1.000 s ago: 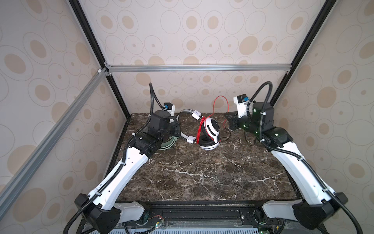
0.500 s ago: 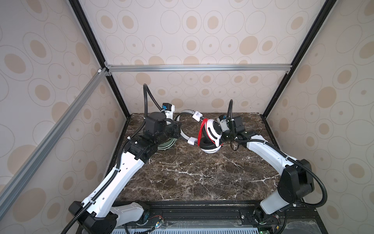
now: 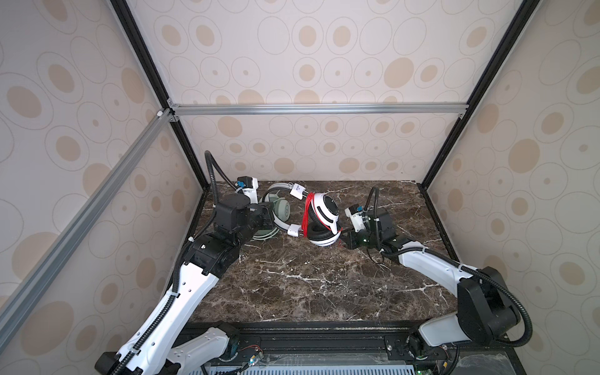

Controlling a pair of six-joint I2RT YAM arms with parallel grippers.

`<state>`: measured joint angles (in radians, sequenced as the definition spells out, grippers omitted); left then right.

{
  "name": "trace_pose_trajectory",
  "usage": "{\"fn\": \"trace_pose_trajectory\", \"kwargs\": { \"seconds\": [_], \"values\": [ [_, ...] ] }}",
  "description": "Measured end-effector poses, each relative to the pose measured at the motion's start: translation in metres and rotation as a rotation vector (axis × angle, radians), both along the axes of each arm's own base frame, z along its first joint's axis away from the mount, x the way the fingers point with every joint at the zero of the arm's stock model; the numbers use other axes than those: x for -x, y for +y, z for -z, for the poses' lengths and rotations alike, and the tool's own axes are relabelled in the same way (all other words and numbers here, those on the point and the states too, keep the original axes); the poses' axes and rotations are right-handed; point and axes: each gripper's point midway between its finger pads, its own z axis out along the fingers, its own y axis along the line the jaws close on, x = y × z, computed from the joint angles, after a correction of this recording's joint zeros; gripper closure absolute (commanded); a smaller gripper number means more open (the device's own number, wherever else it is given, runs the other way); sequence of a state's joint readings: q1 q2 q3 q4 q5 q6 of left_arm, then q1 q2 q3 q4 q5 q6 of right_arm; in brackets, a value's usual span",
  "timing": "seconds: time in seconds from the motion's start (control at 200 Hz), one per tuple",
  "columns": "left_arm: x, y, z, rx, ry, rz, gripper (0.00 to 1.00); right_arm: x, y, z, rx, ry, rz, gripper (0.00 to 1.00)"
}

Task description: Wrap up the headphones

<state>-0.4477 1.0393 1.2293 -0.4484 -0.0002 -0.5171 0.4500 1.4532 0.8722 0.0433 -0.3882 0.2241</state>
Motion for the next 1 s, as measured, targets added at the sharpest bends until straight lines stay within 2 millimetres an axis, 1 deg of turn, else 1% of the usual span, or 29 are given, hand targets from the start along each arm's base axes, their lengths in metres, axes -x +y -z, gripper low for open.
{"fn": "trace_pose_trajectory", "kwargs": {
  "seconds": [0.1, 0.2, 0.305, 0.365, 0.45, 0.495, 0.545, 0.6, 0.66, 0.74, 0.8, 0.88, 0.95, 1.0],
  "values": [
    [-0.002, 0.004, -0.001, 0.021, 0.002, -0.016, 1.0, 0.005, 0.019, 0.007, -0.018, 0.011, -0.034, 1.0],
    [-0.004, 0.009, 0.001, 0.025, 0.009, -0.025, 1.0, 0.006, 0.034, 0.027, -0.023, 0.069, -0.046, 0.99],
    [-0.005, 0.01, 0.008, 0.025, 0.027, -0.023, 1.0, 0.003, 0.053, 0.043, -0.039, 0.124, -0.066, 0.95],
    [-0.005, 0.008, 0.012, 0.035, 0.047, -0.02, 1.0, 0.003, 0.067, 0.049, -0.043, 0.141, -0.087, 0.91],
    [-0.009, 0.004, 0.018, 0.066, 0.076, -0.016, 1.0, 0.011, 0.087, 0.054, -0.042, 0.16, -0.126, 0.85],
    [-0.012, 0.0, 0.014, 0.105, 0.079, -0.015, 1.0, 0.019, 0.093, 0.06, -0.033, 0.179, -0.144, 0.8],
    [-0.015, -0.002, 0.004, 0.152, 0.067, -0.02, 1.0, 0.027, 0.096, 0.066, -0.03, 0.204, -0.156, 0.71],
    [-0.018, -0.004, -0.01, 0.194, 0.044, -0.024, 1.0, 0.034, 0.094, 0.071, -0.022, 0.217, -0.161, 0.64],
    [-0.02, -0.004, -0.024, 0.231, 0.024, -0.032, 1.0, 0.042, 0.085, 0.077, -0.006, 0.233, -0.145, 0.58],
    [-0.023, -0.005, -0.04, 0.27, 0.001, -0.037, 1.0, 0.054, 0.067, 0.073, 0.011, 0.226, -0.125, 0.49],
    [-0.024, -0.005, -0.049, 0.288, -0.01, -0.039, 1.0, 0.064, 0.053, 0.059, 0.018, 0.187, -0.107, 0.43],
    [-0.024, -0.005, -0.052, 0.301, -0.011, -0.04, 1.0, 0.073, 0.033, 0.029, 0.007, 0.098, -0.074, 0.35],
    [-0.024, -0.005, -0.053, 0.307, -0.009, -0.042, 1.0, 0.08, 0.016, 0.002, -0.009, 0.011, -0.043, 0.34],
    [-0.025, -0.006, -0.054, 0.31, -0.008, -0.041, 1.0, 0.083, 0.006, -0.012, -0.02, -0.036, -0.019, 0.34]
  ]
}}
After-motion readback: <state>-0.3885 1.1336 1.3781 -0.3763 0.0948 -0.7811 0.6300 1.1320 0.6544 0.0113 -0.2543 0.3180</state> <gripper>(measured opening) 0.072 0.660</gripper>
